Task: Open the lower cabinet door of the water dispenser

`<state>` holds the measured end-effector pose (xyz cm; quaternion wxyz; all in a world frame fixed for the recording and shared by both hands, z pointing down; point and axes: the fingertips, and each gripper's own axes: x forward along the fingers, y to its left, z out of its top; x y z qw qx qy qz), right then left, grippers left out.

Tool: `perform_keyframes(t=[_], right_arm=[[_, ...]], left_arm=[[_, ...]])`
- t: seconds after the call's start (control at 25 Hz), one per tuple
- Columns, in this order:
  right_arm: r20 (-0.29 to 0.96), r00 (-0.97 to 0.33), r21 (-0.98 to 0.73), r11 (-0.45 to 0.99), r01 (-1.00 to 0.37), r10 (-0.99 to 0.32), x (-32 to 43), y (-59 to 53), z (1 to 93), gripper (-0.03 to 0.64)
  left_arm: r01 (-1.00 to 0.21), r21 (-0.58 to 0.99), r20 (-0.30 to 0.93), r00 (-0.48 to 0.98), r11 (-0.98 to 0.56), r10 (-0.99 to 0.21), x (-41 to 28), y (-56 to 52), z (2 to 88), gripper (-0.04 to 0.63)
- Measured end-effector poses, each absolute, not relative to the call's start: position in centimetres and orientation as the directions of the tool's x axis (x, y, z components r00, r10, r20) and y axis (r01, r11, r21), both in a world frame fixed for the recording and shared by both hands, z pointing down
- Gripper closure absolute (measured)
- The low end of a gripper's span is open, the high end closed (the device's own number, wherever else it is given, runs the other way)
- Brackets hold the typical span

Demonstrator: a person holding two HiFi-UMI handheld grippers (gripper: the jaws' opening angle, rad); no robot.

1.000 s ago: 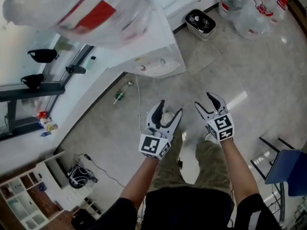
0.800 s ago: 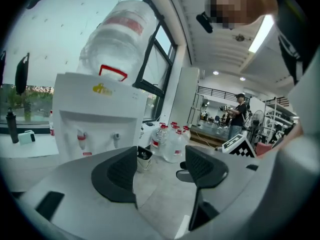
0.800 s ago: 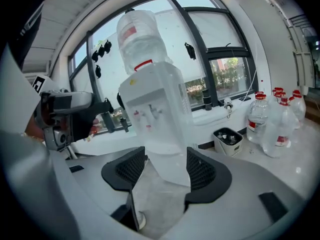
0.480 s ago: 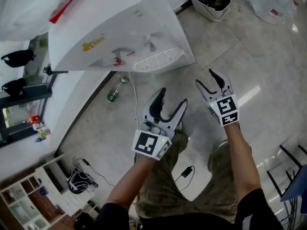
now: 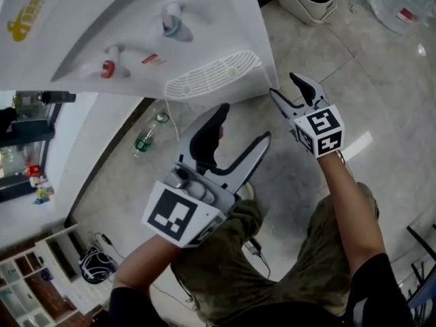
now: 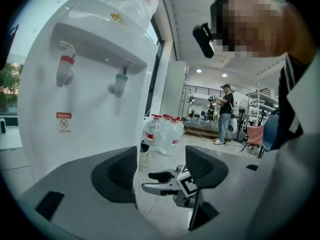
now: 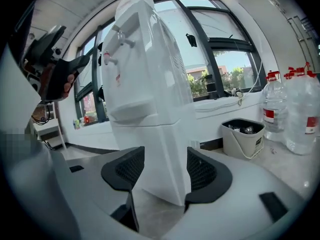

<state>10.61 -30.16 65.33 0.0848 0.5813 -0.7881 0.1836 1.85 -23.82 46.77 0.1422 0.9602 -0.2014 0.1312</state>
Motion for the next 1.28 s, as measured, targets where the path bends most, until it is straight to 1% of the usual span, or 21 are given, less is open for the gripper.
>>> perform_keyframes(t=[0.2, 0.32, 0.44, 0.52, 0.6, 0.68, 0.76, 0.88, 1.0, 1.08, 1.16, 1.28], right_arm=[[0.296, -0.359, -0.165, 0.323, -0.932, -0.885, 10.4, -32.5, 65.2, 0.383], [0.31, -0.392, -0.173, 0.354, -0.919, -0.866, 10.4, -32.8, 66.1, 0.382], [0.325, -0.424, -0.203, 0.375, -0.904, -0.846, 10.3, -33.1, 67.1, 0.38], [0.318, -0.447, -0.16, 0.418, -0.894, -0.836, 10.1, -33.3, 66.9, 0.379], [0.308, -0.461, -0.128, 0.444, -0.887, -0.832, 10.1, -33.5, 66.2, 0.377], [0.284, -0.466, -0.163, 0.437, -0.885, -0.838, 10.2, -34.0, 65.5, 0.377], [0.278, -0.478, -0.161, 0.45, -0.878, -0.833, 10.1, -34.2, 65.4, 0.377], [0.274, -0.505, -0.102, 0.497, -0.862, -0.819, 10.2, -34.0, 65.4, 0.376], [0.227, -0.532, -0.135, 0.515, -0.846, -0.815, 10.2, -34.4, 64.7, 0.376], [0.204, -0.541, -0.175, 0.513, -0.84, -0.816, 10.3, -34.9, 64.4, 0.374], [0.198, -0.538, -0.198, 0.504, -0.841, -0.819, 10.4, -35.3, 64.4, 0.374], [0.208, -0.536, -0.171, 0.51, -0.843, -0.818, 10.3, -35.7, 64.5, 0.374]], left_arm=[[-0.434, 0.179, 0.243, 0.889, -0.883, -0.387, 2.8, -25.2, 47.1, 0.313], [-0.45, 0.142, 0.218, 0.883, -0.881, -0.416, 3.3, -24.8, 46.9, 0.313], [-0.459, 0.17, 0.234, 0.878, -0.872, -0.417, 3.7, -23.4, 47.4, 0.313], [-0.472, 0.188, 0.244, 0.872, -0.861, -0.425, 3.6, -22.8, 47.7, 0.311], [-0.488, 0.184, 0.249, 0.863, -0.853, -0.44, 3.1, -22.9, 47.7, 0.31], [-0.5, 0.161, 0.252, 0.855, -0.851, -0.454, 2.4, -23.7, 47.3, 0.31], [-0.514, 0.15, 0.237, 0.848, -0.844, -0.474, 2.1, -24.3, 46.9, 0.31], [-0.53, 0.179, 0.187, 0.846, -0.829, -0.5, 2.7, -24.2, 46.8, 0.31], [-0.516, 0.184, 0.175, 0.855, -0.837, -0.488, 3.5, -23.4, 47.7, 0.31], [-0.5, 0.158, 0.171, 0.863, -0.852, -0.475, 3.9, -22.9, 48.4, 0.31], [-0.488, 0.129, 0.178, 0.868, -0.863, -0.464, 3.9, -22.3, 49.3, 0.31], [-0.481, 0.163, 0.221, 0.869, -0.862, -0.443, 4.0, -21.7, 51.3, 0.31]])
